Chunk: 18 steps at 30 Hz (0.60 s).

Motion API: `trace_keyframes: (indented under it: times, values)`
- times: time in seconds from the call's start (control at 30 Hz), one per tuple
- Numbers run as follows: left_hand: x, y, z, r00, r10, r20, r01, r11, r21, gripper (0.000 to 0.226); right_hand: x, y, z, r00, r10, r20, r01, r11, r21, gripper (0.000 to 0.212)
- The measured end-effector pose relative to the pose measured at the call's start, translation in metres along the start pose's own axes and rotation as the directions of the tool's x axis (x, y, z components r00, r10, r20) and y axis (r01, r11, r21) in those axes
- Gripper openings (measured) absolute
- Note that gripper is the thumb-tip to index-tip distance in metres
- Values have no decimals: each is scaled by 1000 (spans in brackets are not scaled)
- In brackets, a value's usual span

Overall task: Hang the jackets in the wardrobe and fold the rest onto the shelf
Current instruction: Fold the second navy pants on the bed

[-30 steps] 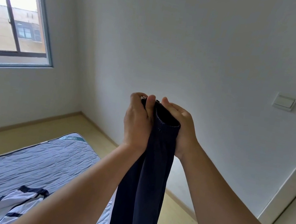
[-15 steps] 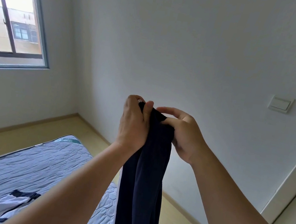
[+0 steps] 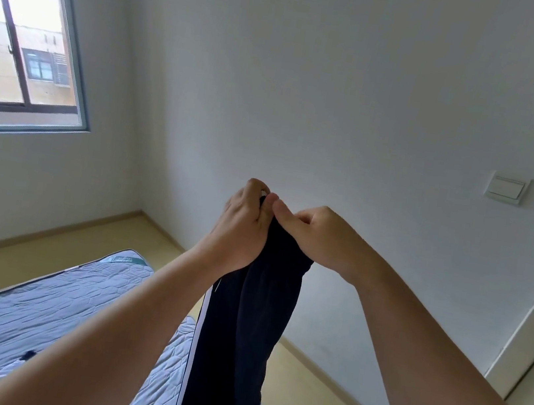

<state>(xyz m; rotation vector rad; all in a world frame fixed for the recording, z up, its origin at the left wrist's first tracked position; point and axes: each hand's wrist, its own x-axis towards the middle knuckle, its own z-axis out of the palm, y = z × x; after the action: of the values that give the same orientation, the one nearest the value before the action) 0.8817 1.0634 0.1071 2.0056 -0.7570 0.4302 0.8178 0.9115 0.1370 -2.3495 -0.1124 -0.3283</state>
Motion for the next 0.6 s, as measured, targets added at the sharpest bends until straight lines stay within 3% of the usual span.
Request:
trace_keyframes:
  times: [0.13, 0.2, 0.33, 0.4, 0.5, 0.6]
  values:
    - [1, 2, -5, 997, -20, 69, 30, 990, -138, 22, 2, -9, 4, 955, 180, 234, -151, 979, -136, 89]
    - [2, 1, -12, 993, -72, 91, 95, 953, -289, 19, 0, -7, 2, 915, 209, 345, -151, 971, -187, 79]
    - [3, -10, -31, 982, -124, 139, 172, 892, -419, 17, -1, -1, 3, 826, 171, 538, 36, 935, -353, 42]
    - [3, -18, -41, 981, -139, 132, 186, 860, -475, 18, 1, -1, 0, 831, 159, 533, 33, 943, -332, 42]
    - [3, -30, -54, 978, -188, 90, 205, 796, -569, 19, 8, -7, -9, 909, 122, 398, -17, 966, -258, 58]
    - [2, -37, -56, 974, -211, 85, 219, 769, -600, 17, 19, -12, -6, 956, 103, 273, 13, 919, -393, 63]
